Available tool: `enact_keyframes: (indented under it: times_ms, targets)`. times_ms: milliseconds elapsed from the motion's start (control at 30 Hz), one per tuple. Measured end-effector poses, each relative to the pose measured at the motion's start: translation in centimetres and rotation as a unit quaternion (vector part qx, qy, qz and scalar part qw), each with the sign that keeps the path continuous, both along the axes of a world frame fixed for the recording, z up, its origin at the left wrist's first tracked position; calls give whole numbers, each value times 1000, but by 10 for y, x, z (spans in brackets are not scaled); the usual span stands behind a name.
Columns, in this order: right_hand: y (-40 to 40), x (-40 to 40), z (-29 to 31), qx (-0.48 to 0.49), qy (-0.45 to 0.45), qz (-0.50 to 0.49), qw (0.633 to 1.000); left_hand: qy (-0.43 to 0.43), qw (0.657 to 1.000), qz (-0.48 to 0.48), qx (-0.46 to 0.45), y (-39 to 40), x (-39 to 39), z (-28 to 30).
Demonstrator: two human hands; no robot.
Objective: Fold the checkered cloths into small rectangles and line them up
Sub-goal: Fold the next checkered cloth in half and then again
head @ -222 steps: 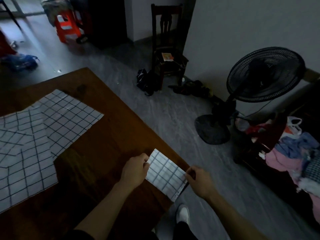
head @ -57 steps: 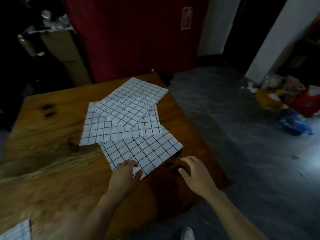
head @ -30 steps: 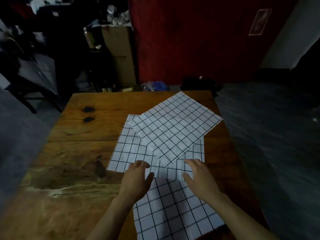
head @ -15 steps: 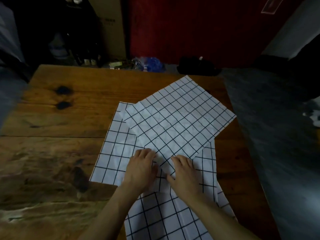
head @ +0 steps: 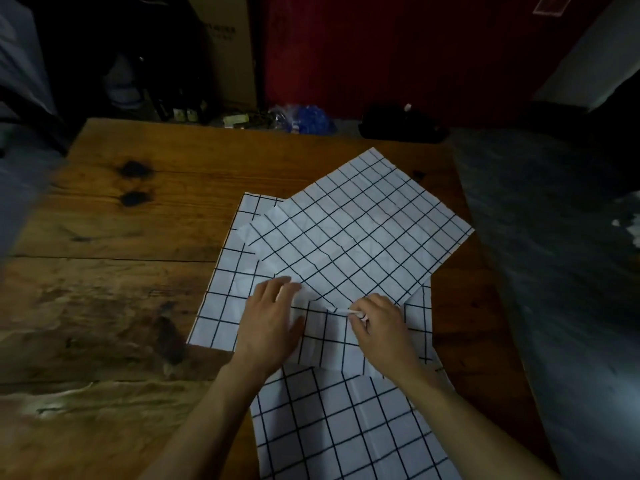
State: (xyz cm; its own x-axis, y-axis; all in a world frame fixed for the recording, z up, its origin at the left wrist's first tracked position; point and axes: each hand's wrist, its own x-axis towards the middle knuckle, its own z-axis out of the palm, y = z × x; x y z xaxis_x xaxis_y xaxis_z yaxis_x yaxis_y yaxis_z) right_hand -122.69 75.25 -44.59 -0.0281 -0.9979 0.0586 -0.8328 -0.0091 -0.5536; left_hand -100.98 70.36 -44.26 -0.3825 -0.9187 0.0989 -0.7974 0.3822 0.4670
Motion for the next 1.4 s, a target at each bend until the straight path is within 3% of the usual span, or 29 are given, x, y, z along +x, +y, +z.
enact_keyframes:
  times_ms: [167, 400, 700, 800, 900, 1033, 1300, 1400]
  targets:
    - [30, -21, 36, 5, -28, 56, 998, -50, 998, 2, -29, 9, -8, 23]
    - [100, -49, 71, 7, -73, 44, 996, -30, 997, -10, -66, 44, -20, 40]
    - [194, -104, 92, 32, -56, -21, 998, -67, 994, -57, -61, 141, -50, 83]
    - [224, -106, 97, 78, 7, 7, 997, -63, 995, -53, -55, 179, -64, 92]
    - [249, -96, 91, 30, 70, -16, 997, -63, 995, -59, -60, 216, -77, 99]
    - [277, -98, 86, -39, 54, -80, 995, -73, 992, -65, -78, 263, -81, 111]
    - [338, -116, 77, -38, -7, -4, 999, -151, 988, -4, -19, 342, -48, 101]
    - [355, -112, 77, -22, 9, 5, 1000, -163, 986, 12, 5, 360, -30, 98]
